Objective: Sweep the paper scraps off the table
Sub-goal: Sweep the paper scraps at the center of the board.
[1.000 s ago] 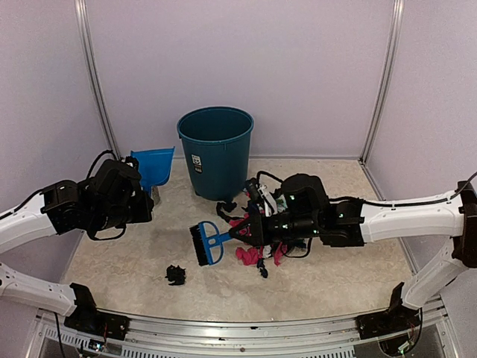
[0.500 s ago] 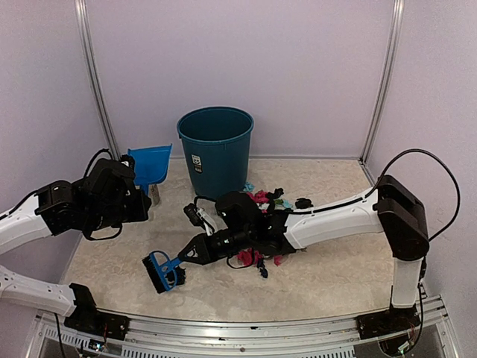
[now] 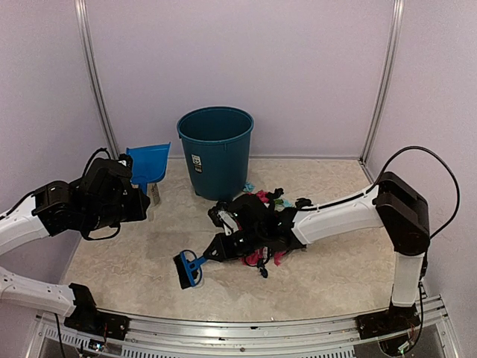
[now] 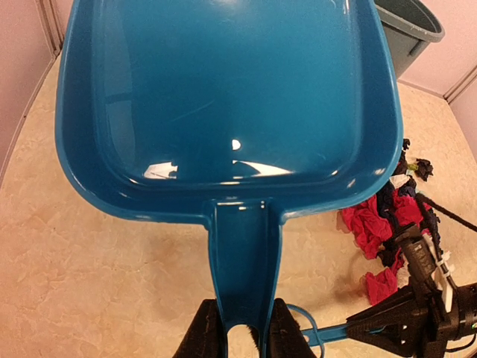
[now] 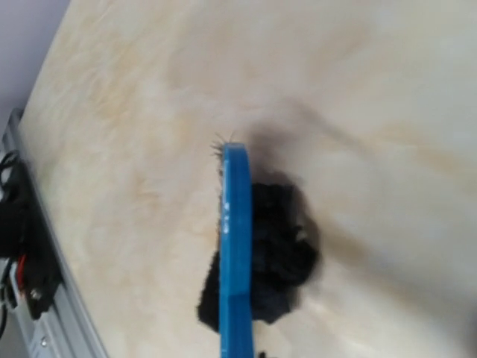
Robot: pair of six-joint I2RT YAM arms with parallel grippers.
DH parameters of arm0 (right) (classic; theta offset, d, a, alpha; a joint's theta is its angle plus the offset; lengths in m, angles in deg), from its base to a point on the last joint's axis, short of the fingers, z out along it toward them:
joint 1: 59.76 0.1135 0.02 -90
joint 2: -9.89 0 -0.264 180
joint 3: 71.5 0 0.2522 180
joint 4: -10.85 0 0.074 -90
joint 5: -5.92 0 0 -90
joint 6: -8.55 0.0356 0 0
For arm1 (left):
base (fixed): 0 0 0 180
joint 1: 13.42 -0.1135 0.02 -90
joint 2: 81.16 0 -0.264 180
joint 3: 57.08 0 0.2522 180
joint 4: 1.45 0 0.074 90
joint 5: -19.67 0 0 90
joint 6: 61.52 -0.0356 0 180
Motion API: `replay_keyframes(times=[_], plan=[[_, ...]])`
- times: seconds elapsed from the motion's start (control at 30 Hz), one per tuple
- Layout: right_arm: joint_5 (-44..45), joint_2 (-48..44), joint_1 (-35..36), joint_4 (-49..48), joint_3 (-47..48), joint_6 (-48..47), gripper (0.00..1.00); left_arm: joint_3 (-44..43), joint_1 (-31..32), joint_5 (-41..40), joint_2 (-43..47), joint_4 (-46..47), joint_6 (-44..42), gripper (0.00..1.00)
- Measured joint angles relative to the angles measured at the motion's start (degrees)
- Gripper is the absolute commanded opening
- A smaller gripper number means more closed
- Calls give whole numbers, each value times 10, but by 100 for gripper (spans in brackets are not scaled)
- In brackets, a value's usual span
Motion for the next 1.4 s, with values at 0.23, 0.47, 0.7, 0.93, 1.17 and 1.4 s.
replay_keyframes(times=[0.23, 0.47, 0.7, 0.93, 1.17, 1.4], plan=[[49, -105, -53, 20, -94, -7, 0, 0, 0, 2, -3, 1, -1, 8], [94, -182, -122, 50, -160, -24, 0, 0, 0, 4, -10, 5, -2, 8], [131, -224, -175, 74, -187, -47, 0, 0, 0, 7, -12, 5, -2, 8], [163, -295, -226, 111, -232, -58, 0, 0, 0, 9, -12, 5, -3, 8], [209, -401, -254, 183, -258, -60, 0, 0, -2, 10, -18, 13, -12, 8], [180, -458, -253, 197, -257, -55, 0, 0, -2, 13, -28, 23, -21, 8]])
